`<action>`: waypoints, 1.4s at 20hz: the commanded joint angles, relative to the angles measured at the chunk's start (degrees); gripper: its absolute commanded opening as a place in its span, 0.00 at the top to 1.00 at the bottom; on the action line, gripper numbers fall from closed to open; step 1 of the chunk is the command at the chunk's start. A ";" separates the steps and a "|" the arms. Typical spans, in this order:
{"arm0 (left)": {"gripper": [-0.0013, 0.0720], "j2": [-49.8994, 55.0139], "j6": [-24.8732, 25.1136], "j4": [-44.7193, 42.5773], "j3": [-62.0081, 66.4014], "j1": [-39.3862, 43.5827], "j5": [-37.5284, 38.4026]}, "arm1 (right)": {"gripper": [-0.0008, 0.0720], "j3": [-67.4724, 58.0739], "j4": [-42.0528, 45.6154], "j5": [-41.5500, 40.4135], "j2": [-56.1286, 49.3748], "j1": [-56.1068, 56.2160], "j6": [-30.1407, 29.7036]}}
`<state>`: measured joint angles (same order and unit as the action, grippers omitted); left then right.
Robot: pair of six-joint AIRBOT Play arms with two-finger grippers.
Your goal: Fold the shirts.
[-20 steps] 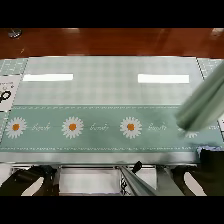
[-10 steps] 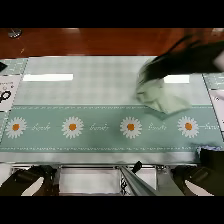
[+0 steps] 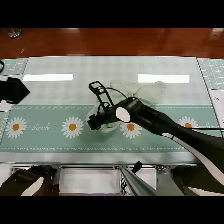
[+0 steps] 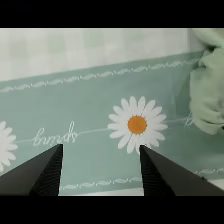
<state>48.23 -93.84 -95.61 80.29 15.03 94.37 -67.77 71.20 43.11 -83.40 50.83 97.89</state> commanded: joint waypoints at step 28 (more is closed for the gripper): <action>0.54 7.98 11.52 57.96 -60.46 0.00 -57.11 | 0.30 2.67 0.96 18.05 20.22 -69.66 -14.62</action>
<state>52.40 -87.50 -43.92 19.90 15.03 42.65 -65.10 72.60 62.11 -63.20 -18.50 83.44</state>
